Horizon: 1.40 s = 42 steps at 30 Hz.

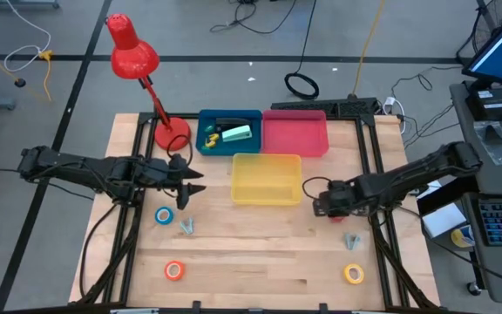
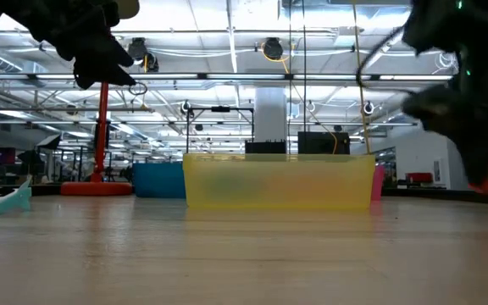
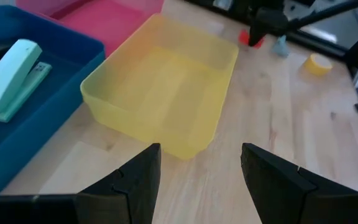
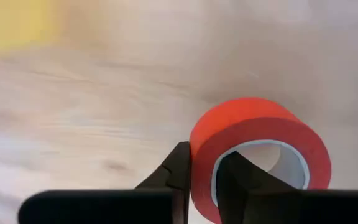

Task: Pick and place Stapler, Stapler remover, tape
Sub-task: Put the red tape into the pink bin

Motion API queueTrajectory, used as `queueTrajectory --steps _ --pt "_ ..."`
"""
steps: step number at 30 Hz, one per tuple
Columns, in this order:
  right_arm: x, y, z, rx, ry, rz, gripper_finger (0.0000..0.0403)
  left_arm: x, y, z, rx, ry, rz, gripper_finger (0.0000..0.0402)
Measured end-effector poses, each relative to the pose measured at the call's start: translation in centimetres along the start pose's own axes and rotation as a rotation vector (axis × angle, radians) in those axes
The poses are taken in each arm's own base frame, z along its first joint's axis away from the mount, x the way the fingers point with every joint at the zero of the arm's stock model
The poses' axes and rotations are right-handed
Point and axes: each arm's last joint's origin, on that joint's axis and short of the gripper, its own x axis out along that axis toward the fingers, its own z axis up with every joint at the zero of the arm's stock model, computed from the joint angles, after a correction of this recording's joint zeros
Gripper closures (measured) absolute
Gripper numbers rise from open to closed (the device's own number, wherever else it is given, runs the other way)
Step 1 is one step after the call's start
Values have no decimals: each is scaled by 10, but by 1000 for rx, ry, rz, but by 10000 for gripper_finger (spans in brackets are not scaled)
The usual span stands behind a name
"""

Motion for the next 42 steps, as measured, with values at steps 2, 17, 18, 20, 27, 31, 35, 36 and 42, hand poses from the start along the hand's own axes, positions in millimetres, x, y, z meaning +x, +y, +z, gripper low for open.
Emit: queueTrajectory --steps 2,17,18,20,27,31,35,36,42 --pt "-11 11 0 -10 -54 157 371 0 -1 3 -16 -28 -13 179" --pt "-103 55 39 -111 -935 923 371 -3 -8 21 -29 -216 -88 179" --pt "-105 54 47 -123 -996 896 371 -3 -8 21 -30 -217 -83 179" --pt "-107 52 64 -122 -1080 830 371 -3 -8 21 -35 -224 -77 179" --pt "-91 46 125 -138 -1046 694 371 -3 -8 23 -41 -247 -67 179" --pt "-73 44 152 -138 -958 613 371 -3 -8 23 -54 -253 -51 179" --pt "-66 48 175 -174 -903 495 371 -3 -8 23 -54 -253 -49 179" --pt "-66 49 181 -187 -891 463 371 -3 -8 23 -54 -253 -49 179" --pt "-69 63 214 -296 -747 251 371 -3 -8 23 -58 -254 -49 179"
